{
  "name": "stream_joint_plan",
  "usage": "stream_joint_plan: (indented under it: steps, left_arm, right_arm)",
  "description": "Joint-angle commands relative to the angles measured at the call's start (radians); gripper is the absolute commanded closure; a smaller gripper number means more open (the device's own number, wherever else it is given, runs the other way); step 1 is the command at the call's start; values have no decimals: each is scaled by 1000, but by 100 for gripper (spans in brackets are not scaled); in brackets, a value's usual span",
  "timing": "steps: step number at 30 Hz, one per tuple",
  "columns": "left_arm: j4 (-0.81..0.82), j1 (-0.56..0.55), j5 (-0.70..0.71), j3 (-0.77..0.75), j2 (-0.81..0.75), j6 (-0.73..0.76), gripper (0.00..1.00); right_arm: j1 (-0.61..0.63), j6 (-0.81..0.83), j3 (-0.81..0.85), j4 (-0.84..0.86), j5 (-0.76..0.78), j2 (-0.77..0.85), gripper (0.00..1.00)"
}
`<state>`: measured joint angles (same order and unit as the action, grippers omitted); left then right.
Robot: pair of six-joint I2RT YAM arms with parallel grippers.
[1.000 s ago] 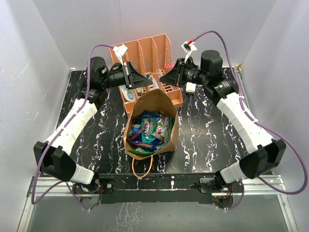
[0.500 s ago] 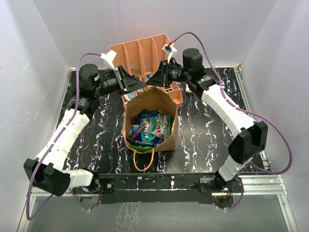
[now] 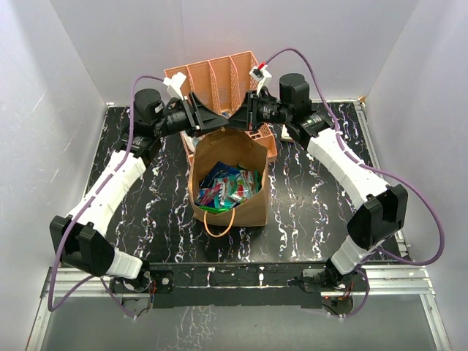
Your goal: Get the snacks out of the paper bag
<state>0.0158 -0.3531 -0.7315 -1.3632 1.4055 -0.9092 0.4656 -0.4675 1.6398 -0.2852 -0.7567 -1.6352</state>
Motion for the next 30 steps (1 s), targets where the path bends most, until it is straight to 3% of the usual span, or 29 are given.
stream_joint_plan:
  steps: [1, 3, 9, 22, 26, 29, 30]
  left_arm:
    - [39, 5, -10, -45, 4, -1, 56]
    - [47, 5, -6, -51, 9, 6, 56]
    - [137, 2, -84, -51, 56, -56, 69]
    - [302, -22, -161, -31, 97, -181, 70]
    - [346, -23, -188, -33, 108, -210, 80]
    - [240, -21, -161, -67, 80, -134, 100]
    - [188, -21, -127, -80, 66, -88, 100]
  right_arm:
    - [1, 34, 17, 16, 29, 61, 90]
    - [0, 44, 15, 2, 42, 67, 90]
    - [1, 60, 19, -21, 70, 80, 90]
    - [1, 85, -17, -50, 117, 113, 90]
    - [1, 86, -22, -55, 124, 121, 90]
    - [0, 93, -15, -104, 190, 136, 84]
    - [1, 102, -4, -140, 227, 143, 80]
